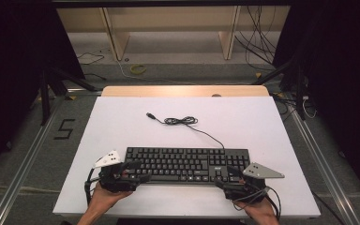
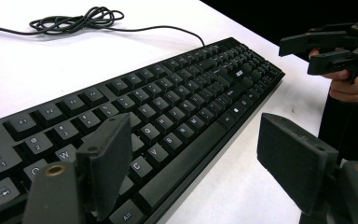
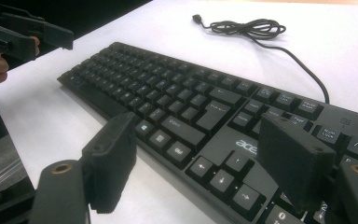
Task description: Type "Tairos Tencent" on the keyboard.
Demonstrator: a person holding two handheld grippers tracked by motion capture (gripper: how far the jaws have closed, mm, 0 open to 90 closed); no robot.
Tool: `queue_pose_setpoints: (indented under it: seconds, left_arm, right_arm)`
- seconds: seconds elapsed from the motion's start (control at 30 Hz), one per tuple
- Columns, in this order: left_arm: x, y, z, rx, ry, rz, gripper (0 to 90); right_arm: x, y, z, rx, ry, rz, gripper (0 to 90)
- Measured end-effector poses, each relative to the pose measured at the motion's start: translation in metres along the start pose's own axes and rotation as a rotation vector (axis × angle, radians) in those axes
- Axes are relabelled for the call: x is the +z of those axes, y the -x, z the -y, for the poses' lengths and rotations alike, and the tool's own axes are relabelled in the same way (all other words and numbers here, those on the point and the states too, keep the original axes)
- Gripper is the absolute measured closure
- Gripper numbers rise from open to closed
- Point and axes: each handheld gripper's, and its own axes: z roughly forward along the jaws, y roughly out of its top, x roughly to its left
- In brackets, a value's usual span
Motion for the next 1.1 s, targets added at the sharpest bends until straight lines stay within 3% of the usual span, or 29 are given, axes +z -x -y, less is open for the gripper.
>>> queue_pose_setpoints:
  seconds: [0.23, 0.57, 1.1]
  left_arm:
    - [0.000, -0.001, 0.000, -0.014, -0.003, 0.000, 26.0]
    - [-0.001, -0.006, -0.001, -0.031, 0.002, -0.018, 26.3]
    - [-0.006, -0.013, 0.000, -0.068, -0.009, -0.073, 27.1]
  right_arm:
    - [0.004, -0.001, -0.003, -0.004, -0.004, -0.006, 29.4]
    - [0.016, -0.009, -0.017, -0.015, -0.019, -0.049, 30.2]
    - [0.059, -0.019, -0.046, -0.030, -0.054, -0.099, 32.7]
